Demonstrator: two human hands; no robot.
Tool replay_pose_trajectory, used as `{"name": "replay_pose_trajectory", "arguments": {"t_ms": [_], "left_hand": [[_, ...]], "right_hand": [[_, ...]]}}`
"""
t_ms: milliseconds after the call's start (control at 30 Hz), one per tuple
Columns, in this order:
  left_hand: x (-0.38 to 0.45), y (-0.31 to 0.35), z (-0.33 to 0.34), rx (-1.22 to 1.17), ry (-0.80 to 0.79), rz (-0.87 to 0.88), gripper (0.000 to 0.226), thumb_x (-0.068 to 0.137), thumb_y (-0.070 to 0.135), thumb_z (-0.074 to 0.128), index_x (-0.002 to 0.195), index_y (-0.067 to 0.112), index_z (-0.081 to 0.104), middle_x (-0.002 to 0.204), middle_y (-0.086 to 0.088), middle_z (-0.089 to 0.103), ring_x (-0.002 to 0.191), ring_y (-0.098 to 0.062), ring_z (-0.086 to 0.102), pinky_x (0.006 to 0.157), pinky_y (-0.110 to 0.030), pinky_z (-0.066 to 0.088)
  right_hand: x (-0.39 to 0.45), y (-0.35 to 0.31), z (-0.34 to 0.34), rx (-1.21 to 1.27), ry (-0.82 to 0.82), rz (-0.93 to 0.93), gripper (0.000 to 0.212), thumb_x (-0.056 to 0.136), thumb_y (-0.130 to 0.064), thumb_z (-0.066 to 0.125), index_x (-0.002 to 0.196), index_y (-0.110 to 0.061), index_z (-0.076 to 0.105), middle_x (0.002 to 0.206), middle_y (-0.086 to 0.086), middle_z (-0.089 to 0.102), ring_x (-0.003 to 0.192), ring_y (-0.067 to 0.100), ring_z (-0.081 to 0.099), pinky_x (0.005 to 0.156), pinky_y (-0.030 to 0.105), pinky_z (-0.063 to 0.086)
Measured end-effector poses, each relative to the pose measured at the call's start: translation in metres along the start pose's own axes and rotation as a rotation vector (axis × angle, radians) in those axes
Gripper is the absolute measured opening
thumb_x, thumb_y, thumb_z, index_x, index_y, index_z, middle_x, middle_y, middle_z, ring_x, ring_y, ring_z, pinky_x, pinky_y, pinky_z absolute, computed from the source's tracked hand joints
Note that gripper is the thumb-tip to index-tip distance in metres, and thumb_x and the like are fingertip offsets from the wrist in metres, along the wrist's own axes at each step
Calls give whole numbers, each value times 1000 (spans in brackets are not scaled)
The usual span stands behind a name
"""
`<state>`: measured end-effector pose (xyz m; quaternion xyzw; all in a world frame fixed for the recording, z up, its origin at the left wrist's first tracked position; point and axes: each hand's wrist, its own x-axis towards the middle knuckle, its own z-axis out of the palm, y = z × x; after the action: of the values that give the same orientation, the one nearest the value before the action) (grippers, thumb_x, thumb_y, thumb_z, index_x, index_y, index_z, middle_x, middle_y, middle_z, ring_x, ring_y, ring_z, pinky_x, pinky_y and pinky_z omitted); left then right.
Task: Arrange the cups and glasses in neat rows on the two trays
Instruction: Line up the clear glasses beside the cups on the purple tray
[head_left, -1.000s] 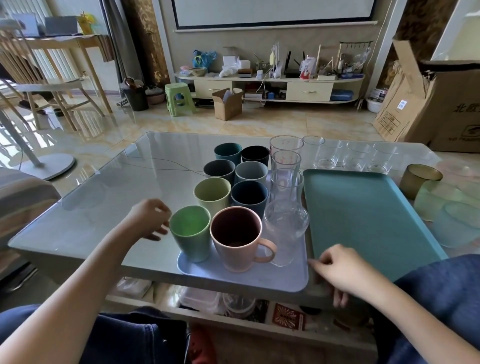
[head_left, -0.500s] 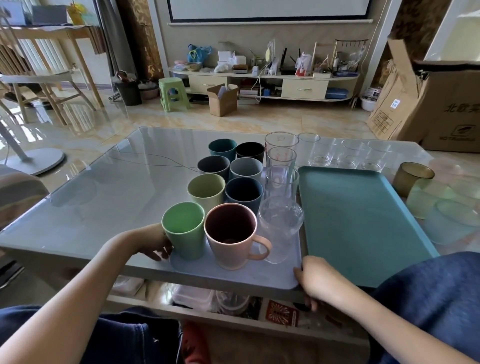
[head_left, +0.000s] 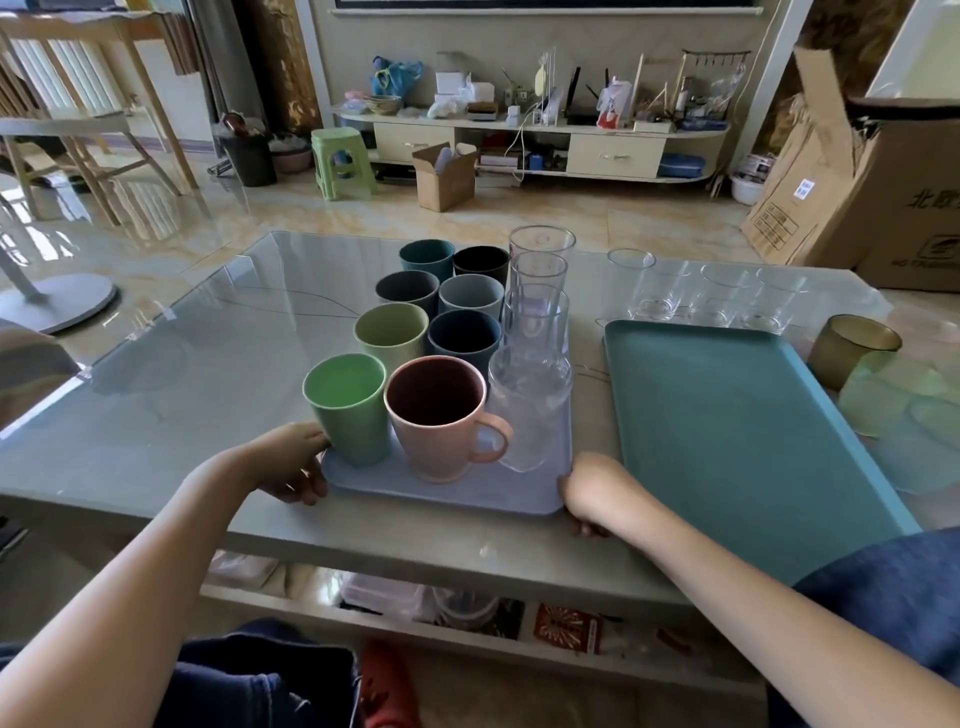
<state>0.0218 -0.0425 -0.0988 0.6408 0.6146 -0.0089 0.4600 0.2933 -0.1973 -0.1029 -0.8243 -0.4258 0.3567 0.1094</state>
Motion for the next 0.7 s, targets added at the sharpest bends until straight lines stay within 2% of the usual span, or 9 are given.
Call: {"name": "replay_pose_trajectory", "arguments": {"t_ms": [67,167,267,367,467,567,633,667,700], "left_hand": [[4,1,-1,-48,12,-13,30,102,25,26,90,9,47,55,-14,56,32,-17,51,39,-16,37],[9,2,-2,-83,64,-10,29,102,24,27,89,8,47,52,-12,57,31,-16,48,36,-14,34],[15,1,-1,-138,115,-23,39,102,33,26,84,7,47,44,-8,56,27,-15,46,33,-12,33],[20,-1,-1,-204,176,-33,46,102,38,26,74,7,46,39,-6,55,24,-14,44,33,-10,33],[23,-4,-1,-254,245,-27,48,101,40,27,70,8,45,36,-4,55,23,-13,45,31,-11,33],[23,-3,0,-263,261,-34,47,101,40,27,71,8,45,37,-4,58,25,-13,49,33,-14,36],[22,-1,2,-246,269,-36,46,101,38,27,73,8,47,38,-4,59,27,-13,52,37,-17,39],[21,0,4,-238,274,-34,45,102,36,27,74,7,47,39,-4,60,28,-13,54,40,-18,40],[19,1,6,-224,278,-33,45,102,35,27,74,6,48,40,-5,60,29,-14,55,42,-19,42]], "right_hand": [[7,-7,-2,0,1,3,29,94,-4,37,66,-12,42,44,1,50,20,-3,41,25,9,32],[22,-19,-5,-60,-7,76,37,92,-1,43,56,-9,46,20,-2,39,35,13,49,31,19,37],[36,-28,-7,-78,10,81,35,89,2,45,55,-6,49,17,-2,36,43,19,44,28,18,31],[51,-35,-7,-61,48,55,31,88,3,44,58,-5,48,39,7,50,46,21,44,36,22,35],[66,-44,-3,-56,79,46,25,88,1,45,64,-3,52,64,12,54,58,25,49,46,26,36],[74,-53,1,-80,83,6,23,87,1,46,97,5,66,94,22,66,79,26,54,63,28,42],[75,-55,2,-95,70,-1,27,86,0,48,104,6,67,90,22,67,88,31,62,65,29,45],[74,-54,0,-111,61,-10,24,88,-1,47,100,5,67,85,21,68,89,32,65,65,28,48],[71,-52,-1,-119,62,-31,24,92,-4,45,92,4,67,77,18,70,81,30,66,61,27,49]]}}
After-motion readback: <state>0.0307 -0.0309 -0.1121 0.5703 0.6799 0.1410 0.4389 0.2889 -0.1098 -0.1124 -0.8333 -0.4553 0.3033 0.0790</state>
